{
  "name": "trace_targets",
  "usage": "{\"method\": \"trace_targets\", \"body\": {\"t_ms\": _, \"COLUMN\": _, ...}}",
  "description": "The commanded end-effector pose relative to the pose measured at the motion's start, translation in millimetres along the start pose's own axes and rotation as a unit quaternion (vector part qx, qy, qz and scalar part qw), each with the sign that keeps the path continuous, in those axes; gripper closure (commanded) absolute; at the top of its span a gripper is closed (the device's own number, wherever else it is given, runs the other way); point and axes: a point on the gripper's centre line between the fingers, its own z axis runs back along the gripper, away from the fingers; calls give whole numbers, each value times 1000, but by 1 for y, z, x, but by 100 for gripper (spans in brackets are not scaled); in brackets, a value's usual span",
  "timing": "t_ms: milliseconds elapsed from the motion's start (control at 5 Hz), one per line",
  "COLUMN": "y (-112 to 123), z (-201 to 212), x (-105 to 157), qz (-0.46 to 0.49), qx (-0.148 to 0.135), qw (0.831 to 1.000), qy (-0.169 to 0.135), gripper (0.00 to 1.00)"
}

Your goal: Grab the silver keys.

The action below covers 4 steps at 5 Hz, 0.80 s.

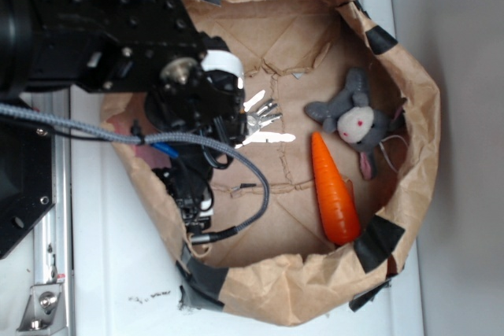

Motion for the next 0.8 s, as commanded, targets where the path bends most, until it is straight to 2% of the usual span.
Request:
{"method": "trace_targets", "body": {"t_ms": 0, "y": 2, "z": 5, "x": 15, "qz": -4, "qx": 7, "qw": 1000, "qy": -7, "gripper": 0}}
{"method": "trace_targets", "body": {"t_ms": 400, "y": 9, "z": -6, "x": 22, "qz": -2, "qx": 29, "qw": 999, "qy": -20, "gripper": 0}}
{"method": "trace_targets", "body": {"t_ms": 600, "y": 30, "z": -12, "x": 28, "qz": -30, "qx": 47, "qw": 998, "qy": -42, "gripper": 0}}
